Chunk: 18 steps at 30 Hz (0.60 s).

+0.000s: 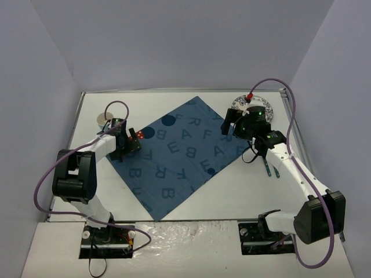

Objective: Set the dinner table for one person

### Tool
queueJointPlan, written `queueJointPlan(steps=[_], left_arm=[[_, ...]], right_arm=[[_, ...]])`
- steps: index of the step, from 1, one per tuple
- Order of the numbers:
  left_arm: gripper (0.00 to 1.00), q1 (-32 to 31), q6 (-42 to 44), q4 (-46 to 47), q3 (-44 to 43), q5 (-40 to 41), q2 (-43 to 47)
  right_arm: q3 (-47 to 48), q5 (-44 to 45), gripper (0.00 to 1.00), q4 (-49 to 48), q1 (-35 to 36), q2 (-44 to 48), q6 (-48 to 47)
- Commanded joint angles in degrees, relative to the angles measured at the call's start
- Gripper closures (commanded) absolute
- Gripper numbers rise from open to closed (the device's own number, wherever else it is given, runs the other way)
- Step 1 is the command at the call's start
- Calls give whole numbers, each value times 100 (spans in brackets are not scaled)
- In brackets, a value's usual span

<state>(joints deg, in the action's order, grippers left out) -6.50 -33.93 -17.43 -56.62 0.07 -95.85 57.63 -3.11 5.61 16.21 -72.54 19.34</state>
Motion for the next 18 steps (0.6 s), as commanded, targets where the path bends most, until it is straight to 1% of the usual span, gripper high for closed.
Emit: queueJointPlan(steps=[1,12,18], left_arm=[[9,192,165,184,-306,10,-186],[9,237,409,120,-718,31,-369],[9,237,512,86,-941,-7,-314]], right_arm=[[3,-105,2,-292,-82,219,77],[-18,-239,2,-385,-226,170,188],[-62,-204,2,-630,-606,292,570]])
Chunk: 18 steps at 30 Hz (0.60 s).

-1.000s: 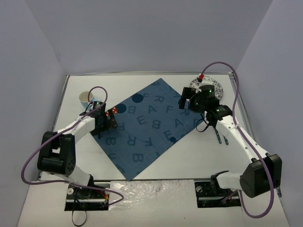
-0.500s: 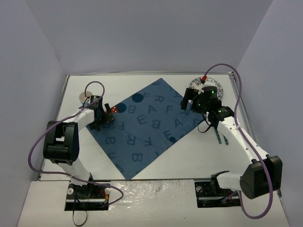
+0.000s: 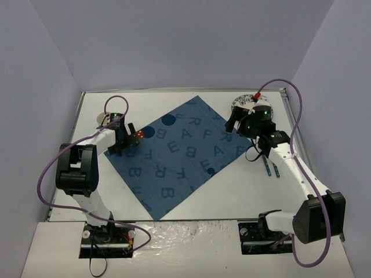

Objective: Set the dinner table for one person

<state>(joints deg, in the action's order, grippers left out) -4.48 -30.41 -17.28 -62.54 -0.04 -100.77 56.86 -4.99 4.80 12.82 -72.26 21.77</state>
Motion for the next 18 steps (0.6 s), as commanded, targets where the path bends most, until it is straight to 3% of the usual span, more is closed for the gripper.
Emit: queueJointPlan(steps=[1,9,13,18], left_arm=[[9,35,176,-11,-411,4,236],[8,17,695,-1076,-1144,-302,1686],[8,17,926,-1285,-788,-277,2482],[3,17,1166,-1505,-298,-408,3279]], right_arm=[[10,-11,2,-681,-353,273,411],[46,-222,0,-1306,-1591,-265,1132],[263,-333,1,-1450,-2001,-800,1704],[604,-379,4,-1831,-2385,-1731,1664]])
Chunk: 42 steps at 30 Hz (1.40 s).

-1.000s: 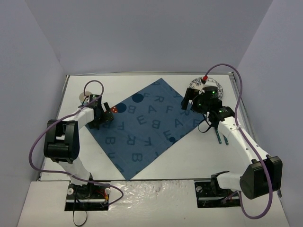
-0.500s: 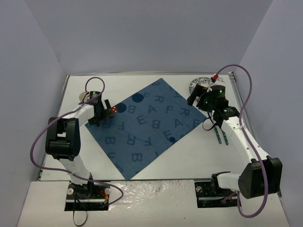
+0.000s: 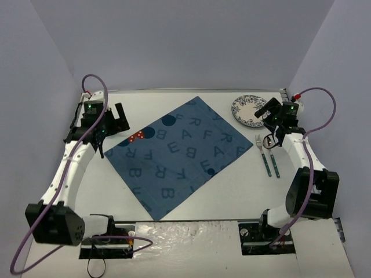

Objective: Set the dinner table for one person

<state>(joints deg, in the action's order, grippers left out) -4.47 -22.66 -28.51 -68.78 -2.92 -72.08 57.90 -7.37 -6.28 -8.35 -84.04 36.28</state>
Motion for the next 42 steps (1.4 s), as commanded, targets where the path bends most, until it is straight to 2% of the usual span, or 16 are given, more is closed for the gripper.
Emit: queueJointPlan(steps=[1,11,16,23,30,34,38,40,41,42], left_arm=[[3,8,437,-350,416,-62,482],[3,-150,776,683,1478,-96,730],[3,-159,843,600,1420,63,669],[3,-159,834,618,1420,81,599],[3,-153,823,611,1429,103,572],[3,-151,825,609,1438,116,590],[3,-151,825,601,1459,133,614],[3,-153,828,598,1470,133,622],[3,-158,832,593,1479,133,631],[3,-159,829,602,1487,133,639]], right_arm=[[562,-176,5,-760,-392,-698,221],[1253,-589,8,-1006,-842,-2128,82],[1503,-860,12,-1138,-1001,-2790,46],[1754,-1673,24,-1703,-1019,-3483,19],[1886,-1892,34,-1742,-997,-3926,116],[1810,-1865,46,-1824,-1008,-4053,72],[1795,-1862,79,-1837,-1041,-4218,54],[1792,-1878,89,-1902,-1043,-4207,68],[1787,-1900,97,-1956,-1039,-4175,91],[1791,-1953,100,-2014,-1042,-4155,113]])
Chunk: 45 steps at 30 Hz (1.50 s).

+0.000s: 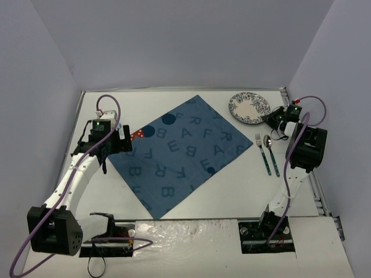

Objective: Set the dinner table for one person

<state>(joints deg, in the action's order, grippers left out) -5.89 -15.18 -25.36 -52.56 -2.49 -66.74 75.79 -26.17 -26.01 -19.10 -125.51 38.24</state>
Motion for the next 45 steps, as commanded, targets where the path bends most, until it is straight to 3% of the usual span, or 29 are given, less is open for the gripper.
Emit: queueJointPlan(steps=[1,19,27,34,45], left_arm=[[3,-23,77,298,-127,93,111],[3,-35,50,299,-123,85,117],[3,-35,-107,215,-180,-38,77],[3,-26,-412,-626,-958,16,72],[3,-26,-538,-1216,-1477,29,178]], right_arm=[[6,-146,100,-118,29,37,-42],[-163,-1760,100,-2208,256,1968,1633],[-910,-2043,100,-1676,1232,2717,1285],[-1692,-2195,100,-1401,2357,3242,1020],[-2313,-2113,100,-1748,3513,2939,1020]])
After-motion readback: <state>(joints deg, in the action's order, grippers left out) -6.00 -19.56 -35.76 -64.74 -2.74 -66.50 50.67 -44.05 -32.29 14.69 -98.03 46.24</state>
